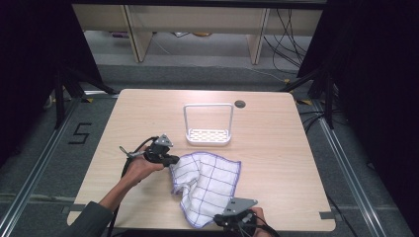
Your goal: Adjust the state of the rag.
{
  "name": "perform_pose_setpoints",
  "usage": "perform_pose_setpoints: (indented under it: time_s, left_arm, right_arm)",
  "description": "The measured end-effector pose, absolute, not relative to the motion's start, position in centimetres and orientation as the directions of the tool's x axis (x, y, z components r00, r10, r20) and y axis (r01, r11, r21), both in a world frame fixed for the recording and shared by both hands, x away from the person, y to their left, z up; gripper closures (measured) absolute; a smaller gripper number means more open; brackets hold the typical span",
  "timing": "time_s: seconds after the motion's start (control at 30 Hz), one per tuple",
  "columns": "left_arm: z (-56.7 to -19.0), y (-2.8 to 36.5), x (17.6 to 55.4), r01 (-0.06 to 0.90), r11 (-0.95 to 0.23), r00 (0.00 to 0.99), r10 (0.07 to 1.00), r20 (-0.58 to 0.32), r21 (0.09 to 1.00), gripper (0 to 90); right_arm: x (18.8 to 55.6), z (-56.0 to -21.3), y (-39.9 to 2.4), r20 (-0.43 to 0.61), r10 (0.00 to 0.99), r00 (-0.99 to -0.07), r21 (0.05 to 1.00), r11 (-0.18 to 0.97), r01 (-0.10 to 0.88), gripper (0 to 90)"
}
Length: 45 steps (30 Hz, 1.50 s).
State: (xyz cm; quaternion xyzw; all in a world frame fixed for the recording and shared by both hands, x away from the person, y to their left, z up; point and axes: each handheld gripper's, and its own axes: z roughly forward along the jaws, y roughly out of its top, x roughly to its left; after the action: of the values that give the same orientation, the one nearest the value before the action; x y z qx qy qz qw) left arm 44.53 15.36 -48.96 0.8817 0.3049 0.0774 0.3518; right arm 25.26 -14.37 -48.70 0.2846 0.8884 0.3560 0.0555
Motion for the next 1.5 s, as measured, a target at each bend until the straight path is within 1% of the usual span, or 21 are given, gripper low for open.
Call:
perform_pose_setpoints:
  time_s: [0.1, 0.23, 0.33, 0.37, 0.4, 0.43, 0.5, 0.57, 0.6, 0.63, 0.67, 0.7, 0.8, 0.83, 0.9, 1.1, 1.23, 1.27, 1.4, 1.43, 1.5]
  left_arm:
    - [-48.7, 15.6, 45.0, 0.478, -0.575, 0.797, 0.601, -0.053, 0.664, 88.1]
    - [-48.7, 16.1, 45.6, 0.467, -0.595, 0.792, 0.611, -0.01, 0.654, 88.1]
    - [-49.1, 16.2, 45.9, 0.472, -0.59, 0.789, 0.614, -0.015, 0.655, 87.9]
    - [-49.2, 16.2, 45.9, 0.476, -0.591, 0.786, 0.618, -0.014, 0.651, 87.7]
    - [-49.2, 16.2, 45.9, 0.478, -0.59, 0.787, 0.617, -0.018, 0.651, 87.4]
    - [-49.2, 16.2, 45.9, 0.468, -0.596, 0.79, 0.613, -0.006, 0.653, 86.3]
    - [-48.9, 16.2, 45.9, 0.466, -0.584, 0.778, 0.628, 0.007, 0.664, 78.8]
    - [-48.7, 16.5, 45.9, 0.483, -0.556, 0.769, 0.639, -0.023, 0.677, 69.8]
    - [-48.5, 16.6, 45.9, 0.493, -0.541, 0.761, 0.648, -0.036, 0.682, 61.6]
    - [-48.4, 16.8, 45.8, 0.511, -0.524, 0.746, 0.664, -0.049, 0.681, 54.9]
    - [-48.2, 17.0, 45.7, 0.519, -0.519, 0.739, 0.672, -0.05, 0.679, 50.9]
    - [-48.1, 17.3, 45.5, 0.526, -0.51, 0.731, 0.68, -0.056, 0.68, 47.5]
    - [-48.1, 17.9, 45.4, 0.553, -0.499, 0.715, 0.695, -0.073, 0.667, 40.1]
    - [-48.1, 18.1, 45.3, 0.559, -0.497, 0.71, 0.701, -0.073, 0.663, 39.7]
    - [-48.1, 18.3, 45.0, 0.572, -0.499, 0.702, 0.709, -0.073, 0.652, 38.4]
    - [-48.8, 18.2, 44.2, 0.579, -0.519, 0.702, 0.71, -0.06, 0.629, 35.3]
    - [-49.2, 17.9, 44.1, 0.579, -0.548, 0.706, 0.708, -0.035, 0.604, 34.0]
    - [-49.2, 17.9, 44.1, 0.579, -0.548, 0.706, 0.708, -0.035, 0.604, 33.8]
    - [-49.4, 17.7, 44.1, 0.576, -0.545, 0.705, 0.709, -0.033, 0.609, 33.8]
    - [-49.4, 17.6, 44.1, 0.574, -0.553, 0.71, 0.704, -0.031, 0.604, 33.8]
    - [-49.4, 17.6, 44.1, 0.574, -0.548, 0.708, 0.706, -0.032, 0.608, 33.9]
  right_arm:
    - [24.7, -48.9, -15.5, 0.126, 0.573, -0.81, 0.661, 0.56, 0.5, 86.5]
    - [24.5, -49.0, -16.9, 0.115, 0.592, -0.798, 0.648, 0.564, 0.512, 86.5]
    - [24.6, -49.3, -17.5, 0.104, 0.579, -0.808, 0.639, 0.584, 0.501, 86.2]
    - [24.4, -49.4, -17.6, 0.125, 0.601, -0.789, 0.63, 0.567, 0.531, 85.9]
    - [24.6, -49.6, -17.8, 0.097, 0.587, -0.804, 0.642, 0.58, 0.501, 84.8]
    - [24.5, -49.7, -17.8, 0.134, 0.601, -0.788, 0.625, 0.566, 0.538, 82.3]
    - [24.6, -49.7, -17.9, 0.146, 0.626, -0.766, 0.619, 0.546, 0.564, 73.2]
    - [24.9, -49.4, -18.2, 0.167, 0.625, -0.762, 0.61, 0.542, 0.578, 62.1]
    - [25.1, -49.2, -18.4, 0.166, 0.633, -0.756, 0.631, 0.521, 0.575, 58.2]
    - [25.3, -48.7, -18.7, 0.166, 0.641, -0.749, 0.641, 0.507, 0.576, 56.4]
    - [25.6, -48.3, -19.0, 0.17, 0.641, -0.749, 0.648, 0.499, 0.575, 54.4]
    - [25.9, -47.8, -19.3, 0.167, 0.653, -0.738, 0.658, 0.484, 0.577, 51.6]
    - [27.4, -47.0, -20.1, 0.142, 0.685, -0.715, 0.682, 0.456, 0.572, 50.9]
    - [28.1, -46.9, -20.3, 0.137, 0.708, -0.692, 0.682, 0.439, 0.584, 50.9]
    - [29.8, -46.8, -20.8, 0.096, 0.73, -0.676, 0.695, 0.438, 0.571, 50.0]
    - [34.1, -46.8, -20.7, 0.077, 0.781, -0.619, 0.689, 0.407, 0.6, 48.5]
    - [36.5, -47.0, -20.5, 0.059, 0.788, -0.613, 0.689, 0.412, 0.596, 48.0]
    - [36.5, -47.0, -20.5, 0.059, 0.788, -0.613, 0.689, 0.412, 0.596, 48.0]
    - [39.0, -46.7, -20.8, 0.035, 0.799, -0.601, 0.67, 0.427, 0.607, 47.3]
    - [39.3, -46.9, -20.7, 0.04, 0.806, -0.59, 0.679, 0.412, 0.608, 47.3]
    - [40.1, -46.8, -20.9, 0.033, 0.804, -0.594, 0.656, 0.431, 0.619, 47.7]
